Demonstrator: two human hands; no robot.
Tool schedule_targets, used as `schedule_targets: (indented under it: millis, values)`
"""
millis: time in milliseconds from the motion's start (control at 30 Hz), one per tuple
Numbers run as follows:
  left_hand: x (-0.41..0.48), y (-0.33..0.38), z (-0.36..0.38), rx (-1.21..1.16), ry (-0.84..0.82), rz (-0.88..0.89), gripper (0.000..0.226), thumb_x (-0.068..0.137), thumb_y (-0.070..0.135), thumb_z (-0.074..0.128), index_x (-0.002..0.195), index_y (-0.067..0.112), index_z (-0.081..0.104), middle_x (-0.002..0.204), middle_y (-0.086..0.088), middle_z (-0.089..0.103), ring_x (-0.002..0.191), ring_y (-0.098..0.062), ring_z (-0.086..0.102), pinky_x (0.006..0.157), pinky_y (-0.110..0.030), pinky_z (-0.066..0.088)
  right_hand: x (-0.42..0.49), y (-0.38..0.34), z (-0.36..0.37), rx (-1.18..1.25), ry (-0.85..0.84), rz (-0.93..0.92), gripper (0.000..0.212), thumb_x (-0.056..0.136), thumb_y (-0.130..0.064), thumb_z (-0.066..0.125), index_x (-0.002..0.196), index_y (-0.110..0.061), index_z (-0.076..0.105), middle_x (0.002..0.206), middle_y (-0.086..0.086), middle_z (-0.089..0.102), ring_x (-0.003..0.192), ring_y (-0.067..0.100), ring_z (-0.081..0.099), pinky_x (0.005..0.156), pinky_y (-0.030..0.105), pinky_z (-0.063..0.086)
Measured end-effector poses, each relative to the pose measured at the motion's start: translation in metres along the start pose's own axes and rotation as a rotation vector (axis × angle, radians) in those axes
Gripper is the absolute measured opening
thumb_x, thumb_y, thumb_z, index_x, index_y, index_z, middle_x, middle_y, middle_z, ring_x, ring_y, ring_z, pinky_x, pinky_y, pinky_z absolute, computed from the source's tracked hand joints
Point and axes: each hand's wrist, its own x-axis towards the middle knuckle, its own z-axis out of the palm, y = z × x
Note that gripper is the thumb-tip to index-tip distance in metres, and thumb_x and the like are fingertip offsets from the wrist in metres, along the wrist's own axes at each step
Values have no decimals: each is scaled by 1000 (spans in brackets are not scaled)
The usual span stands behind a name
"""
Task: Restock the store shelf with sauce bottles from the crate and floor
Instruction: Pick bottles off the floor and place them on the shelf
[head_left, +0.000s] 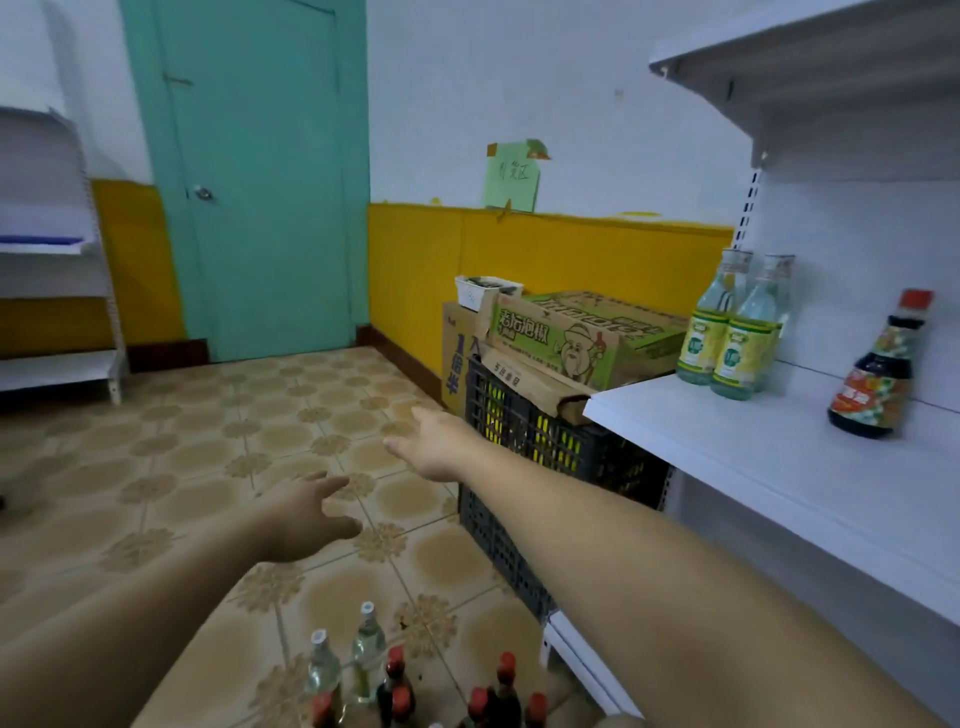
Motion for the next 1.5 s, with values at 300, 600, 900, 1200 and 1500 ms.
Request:
schedule_targets:
  millis: [300, 600, 900, 1200, 1500]
  values:
    - [18, -99, 63, -104, -133, -194, 78, 88, 57, 54, 152, 26, 21, 160, -1, 13, 145, -24, 20, 116, -38, 23, 59, -28, 107, -2, -209, -36, 78, 94, -61, 43, 155, -20, 18, 158, 9, 27, 138, 33, 36, 105, 39, 37]
    - [57, -181, 184, -158, -371, -302, 80, 87, 57, 55, 152, 25, 19, 160, -3, 14, 146, -25, 17, 117, -46, 21, 102, 1, 256, -29, -503, -30, 74, 97, -54, 42, 154, -13, 18, 161, 7, 18, 145, 29, 25, 115, 39, 28]
    - [117, -214, 297, -271, -536, -299, 80, 90, 36, 62, 153, 17, 16, 159, -5, 19, 144, -24, 23, 114, -33, 24, 133, 51, 392, -23, -743, 21, 64, 84, -49, 60, 140, -26, 40, 125, 6, 57, 108, 26, 57, 92, 39, 48]
    - [147, -220, 352, -332, -607, -305, 79, 90, 29, 64, 152, 16, 17, 158, -6, 21, 143, -24, 26, 112, -30, 26, 138, 73, 454, -83, -736, -62, 32, 96, -22, 52, 127, -19, 47, 120, 13, 56, 102, 31, 54, 74, 34, 40]
    - [127, -218, 329, -314, -557, -312, 79, 89, 28, 65, 152, 17, 18, 158, -4, 23, 142, -24, 28, 113, -32, 27, 123, 64, 430, -86, -632, -138, 36, 100, -17, 42, 136, -22, 44, 135, 7, 49, 116, 31, 50, 86, 36, 40]
